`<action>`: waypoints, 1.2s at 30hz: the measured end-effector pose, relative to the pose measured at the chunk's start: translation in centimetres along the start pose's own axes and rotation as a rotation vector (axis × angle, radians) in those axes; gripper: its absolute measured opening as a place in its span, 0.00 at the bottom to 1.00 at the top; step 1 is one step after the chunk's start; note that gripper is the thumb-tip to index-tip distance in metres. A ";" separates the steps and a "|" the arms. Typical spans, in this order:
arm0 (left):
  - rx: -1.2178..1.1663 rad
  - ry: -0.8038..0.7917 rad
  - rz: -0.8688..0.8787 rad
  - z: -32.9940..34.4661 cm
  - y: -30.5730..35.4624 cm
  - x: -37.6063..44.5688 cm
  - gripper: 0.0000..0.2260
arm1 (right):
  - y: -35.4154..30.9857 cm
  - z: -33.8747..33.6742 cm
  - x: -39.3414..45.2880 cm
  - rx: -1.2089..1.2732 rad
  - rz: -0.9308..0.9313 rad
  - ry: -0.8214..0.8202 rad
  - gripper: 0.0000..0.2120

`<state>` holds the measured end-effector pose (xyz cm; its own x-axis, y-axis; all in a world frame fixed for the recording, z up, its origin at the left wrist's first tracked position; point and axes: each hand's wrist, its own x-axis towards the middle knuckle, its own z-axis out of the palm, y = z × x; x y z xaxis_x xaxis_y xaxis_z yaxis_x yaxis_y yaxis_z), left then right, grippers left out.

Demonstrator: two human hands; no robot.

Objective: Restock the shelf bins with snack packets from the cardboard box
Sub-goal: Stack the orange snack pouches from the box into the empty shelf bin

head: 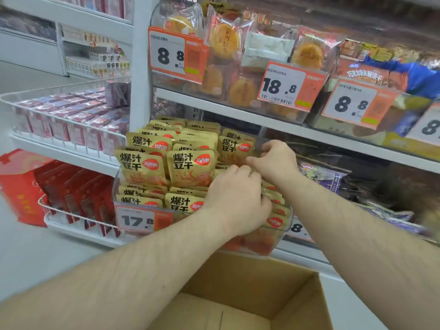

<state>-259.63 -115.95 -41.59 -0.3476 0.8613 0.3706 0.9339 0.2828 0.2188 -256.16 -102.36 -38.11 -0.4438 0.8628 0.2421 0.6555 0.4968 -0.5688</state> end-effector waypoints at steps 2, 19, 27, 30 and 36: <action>-0.088 0.078 0.148 -1.3 -0.2 -3.0 0.14 | 0.2 -0.6 -4.1 0.062 -0.145 0.152 0.09; -0.141 -0.946 -0.233 8.5 -10.3 -14.3 0.14 | 15.3 31.9 -31.0 -0.381 0.364 -1.101 0.41; -0.269 -0.897 -0.323 10.2 -11.4 -14.3 0.13 | 17.5 37.5 -33.3 -0.578 -0.015 -1.012 0.40; -0.264 -0.900 -0.344 10.0 -11.2 -14.2 0.15 | 18.0 36.8 -31.7 -0.383 0.083 -1.004 0.24; -0.236 -0.772 -0.370 9.4 -10.7 -14.4 0.26 | 18.4 29.4 -24.3 0.439 0.453 -1.146 0.08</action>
<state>-263.83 -127.41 -57.75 -0.3903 0.8006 -0.4546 0.7017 0.5784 0.4161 -251.27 -116.98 -77.55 -0.6453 0.2663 -0.7160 0.7269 -0.0743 -0.6827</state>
